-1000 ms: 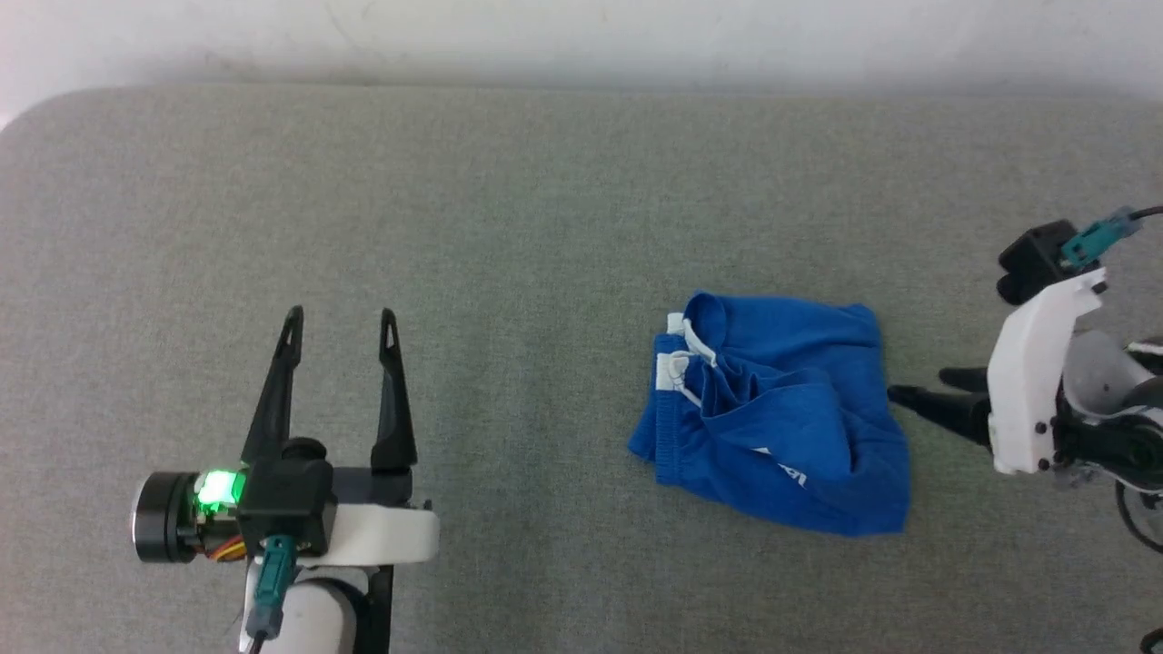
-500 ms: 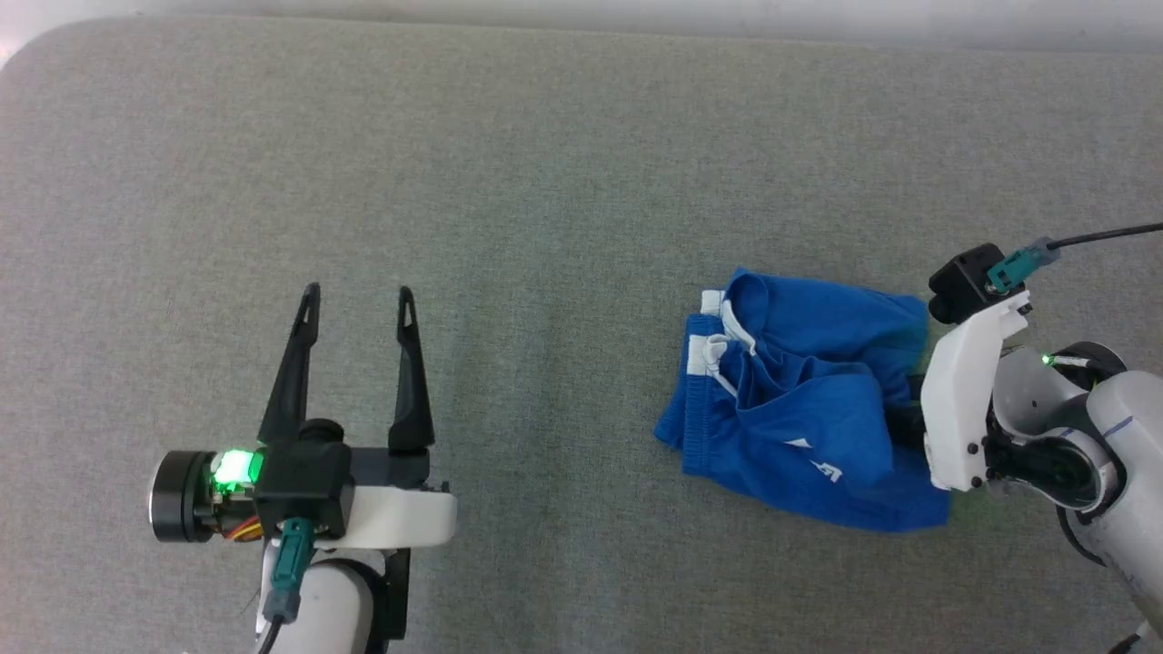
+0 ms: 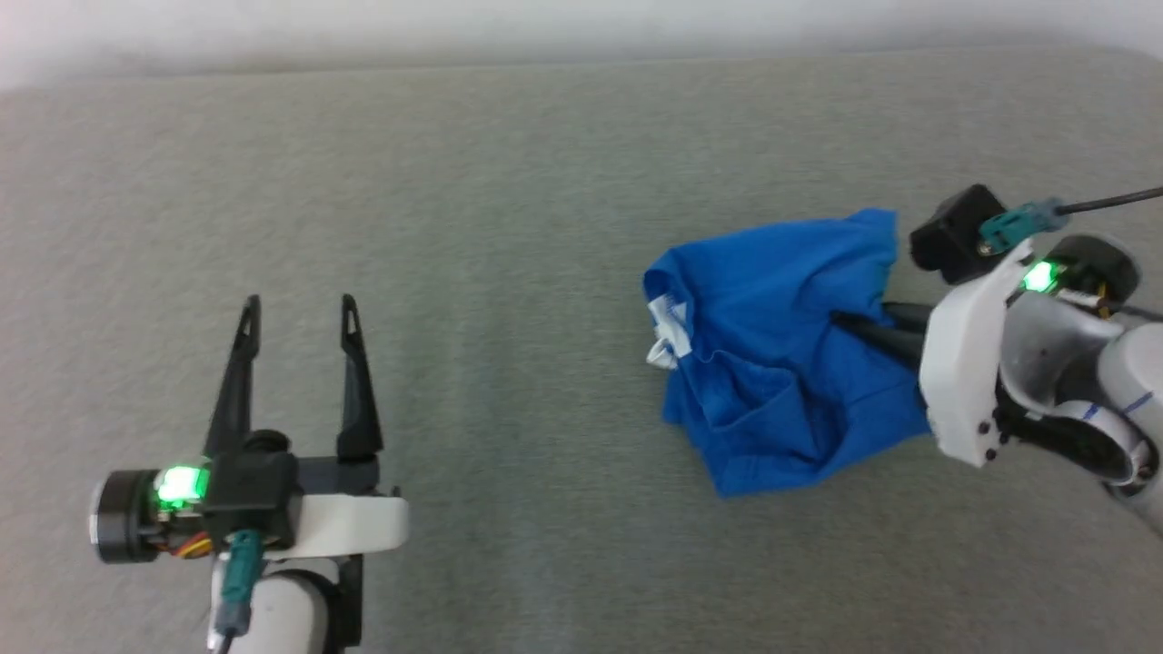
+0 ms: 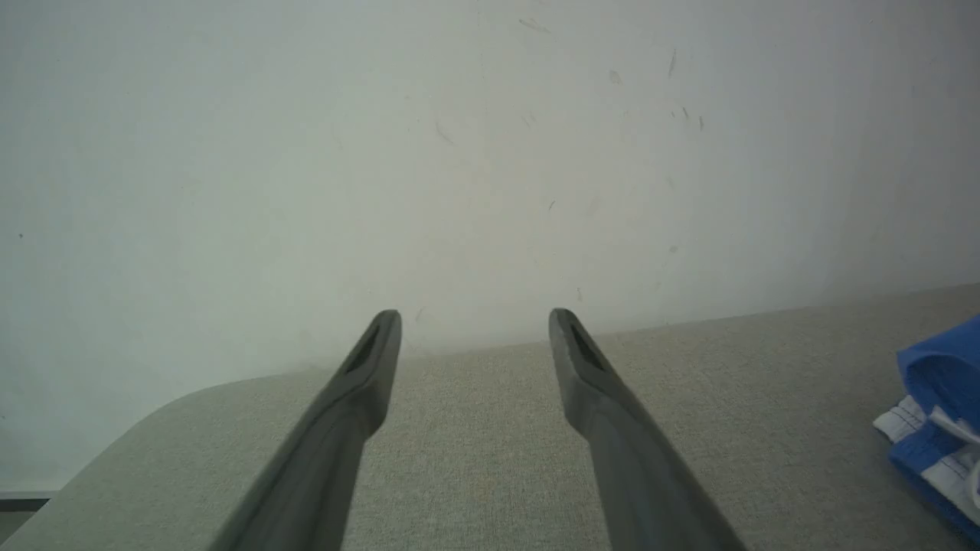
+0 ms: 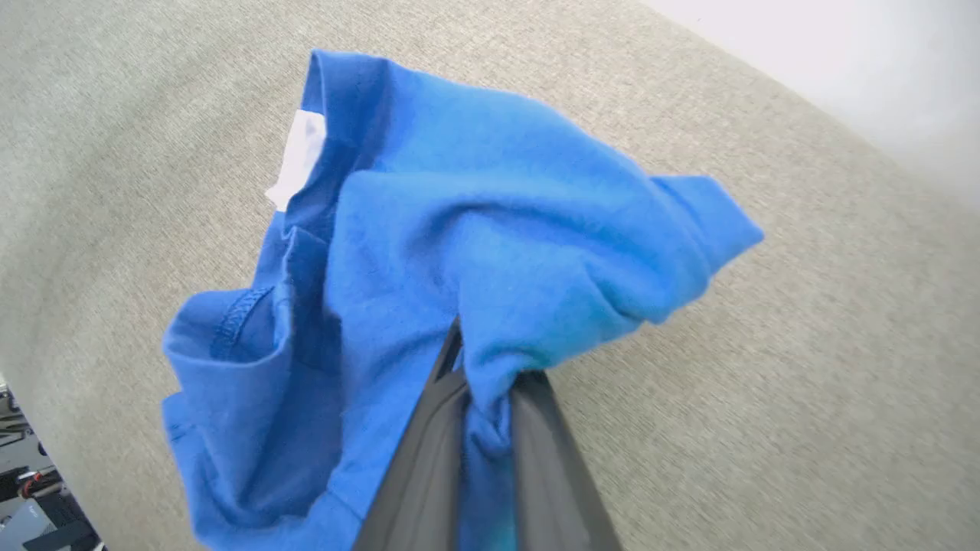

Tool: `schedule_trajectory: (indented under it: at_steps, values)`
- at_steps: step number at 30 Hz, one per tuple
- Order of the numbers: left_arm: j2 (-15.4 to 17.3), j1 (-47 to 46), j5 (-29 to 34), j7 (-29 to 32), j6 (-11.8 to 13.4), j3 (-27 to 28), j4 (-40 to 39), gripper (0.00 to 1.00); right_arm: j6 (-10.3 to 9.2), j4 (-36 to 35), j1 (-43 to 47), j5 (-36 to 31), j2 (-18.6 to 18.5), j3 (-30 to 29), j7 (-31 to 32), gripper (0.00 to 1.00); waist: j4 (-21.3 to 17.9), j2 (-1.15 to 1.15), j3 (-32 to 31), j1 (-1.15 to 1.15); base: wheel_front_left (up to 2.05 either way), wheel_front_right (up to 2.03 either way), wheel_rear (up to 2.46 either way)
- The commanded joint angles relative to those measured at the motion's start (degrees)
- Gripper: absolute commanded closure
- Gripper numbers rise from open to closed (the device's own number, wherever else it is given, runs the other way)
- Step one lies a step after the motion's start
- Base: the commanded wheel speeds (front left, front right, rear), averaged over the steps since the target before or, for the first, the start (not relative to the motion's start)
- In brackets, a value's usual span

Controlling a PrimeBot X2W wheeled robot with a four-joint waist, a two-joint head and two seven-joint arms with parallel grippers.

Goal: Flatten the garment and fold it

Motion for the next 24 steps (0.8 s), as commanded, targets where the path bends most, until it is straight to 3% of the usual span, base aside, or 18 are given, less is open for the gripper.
schedule_trajectory:
  at_steps: [1,7,11,16,24]
  values:
    - [0.47,0.52,0.21,-0.27,0.46,0.41,-0.47,0.00,-0.05,-0.52,-1.06,-0.60,-0.76,0.48,0.14,1.00,-6.41,0.00,-0.39,0.00,0.00,0.00,0.00]
    - [2.60,0.53,0.81,-0.27,0.75,1.97,-3.07,0.00,-0.05,-1.91,-5.26,-3.16,-5.99,2.89,1.00,1.00,-13.91,0.00,3.47,0.00,0.00,0.00,0.00]
    - [4.57,-0.36,1.15,-0.27,0.57,3.03,-4.55,0.00,-0.05,0.30,-6.97,-4.28,-8.44,2.22,0.32,1.00,-16.84,0.00,7.35,0.00,0.00,0.00,0.00]
    - [6.77,-2.37,1.71,-0.27,0.20,3.37,-6.10,0.00,-0.05,8.22,-9.31,-7.32,-10.16,0.14,-0.82,1.00,-17.95,0.00,12.35,0.00,0.00,0.00,0.00]
    - [8.74,-5.96,2.20,-0.27,0.49,2.76,-7.76,0.00,-0.05,25.66,-13.97,-12.65,-7.70,-5.26,-4.95,1.00,-16.60,0.00,18.70,0.00,0.00,0.00,0.00]
